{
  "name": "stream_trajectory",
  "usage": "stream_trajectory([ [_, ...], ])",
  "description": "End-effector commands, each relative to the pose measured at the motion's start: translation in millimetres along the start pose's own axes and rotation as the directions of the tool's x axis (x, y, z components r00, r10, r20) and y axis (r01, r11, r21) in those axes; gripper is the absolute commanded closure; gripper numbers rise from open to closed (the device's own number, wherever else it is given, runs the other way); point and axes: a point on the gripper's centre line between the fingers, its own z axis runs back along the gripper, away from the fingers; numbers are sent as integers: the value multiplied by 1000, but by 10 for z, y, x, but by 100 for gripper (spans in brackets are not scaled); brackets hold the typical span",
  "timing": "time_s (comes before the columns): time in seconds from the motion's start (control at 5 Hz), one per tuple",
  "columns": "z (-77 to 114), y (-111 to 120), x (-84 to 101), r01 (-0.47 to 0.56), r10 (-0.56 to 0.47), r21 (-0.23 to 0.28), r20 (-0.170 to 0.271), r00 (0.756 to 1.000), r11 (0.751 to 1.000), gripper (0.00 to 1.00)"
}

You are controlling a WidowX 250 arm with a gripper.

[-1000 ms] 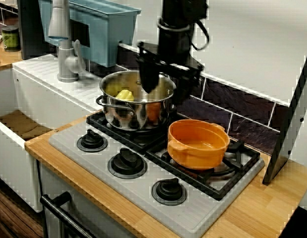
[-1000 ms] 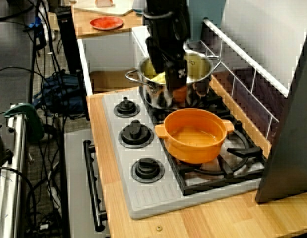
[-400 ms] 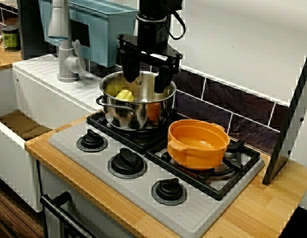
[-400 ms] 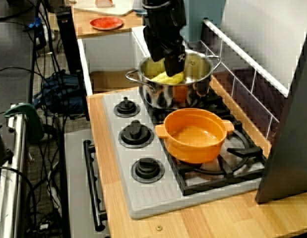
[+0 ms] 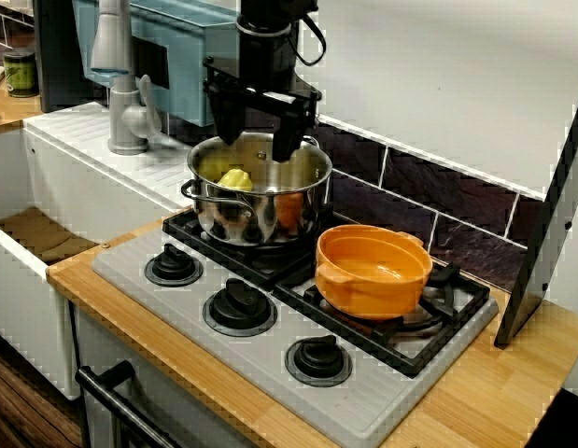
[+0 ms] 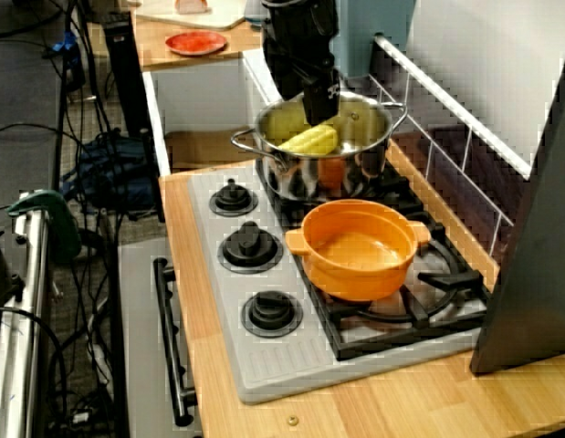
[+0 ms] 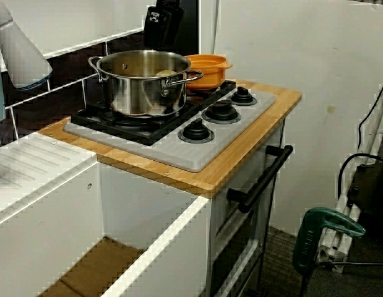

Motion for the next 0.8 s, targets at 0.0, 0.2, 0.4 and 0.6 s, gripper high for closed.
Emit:
stream_trajectory([
  [0.0,-33,113,40,44,-41,-35,80,996,998,0],
  [0.2,-105,115,52,45,-40,-43,95,995,998,0],
  [0.4,-188,120,90,31,-28,-34,87,996,999,0],
  [0.6,-216,123,143,29,-26,-35,74,997,999,0],
])
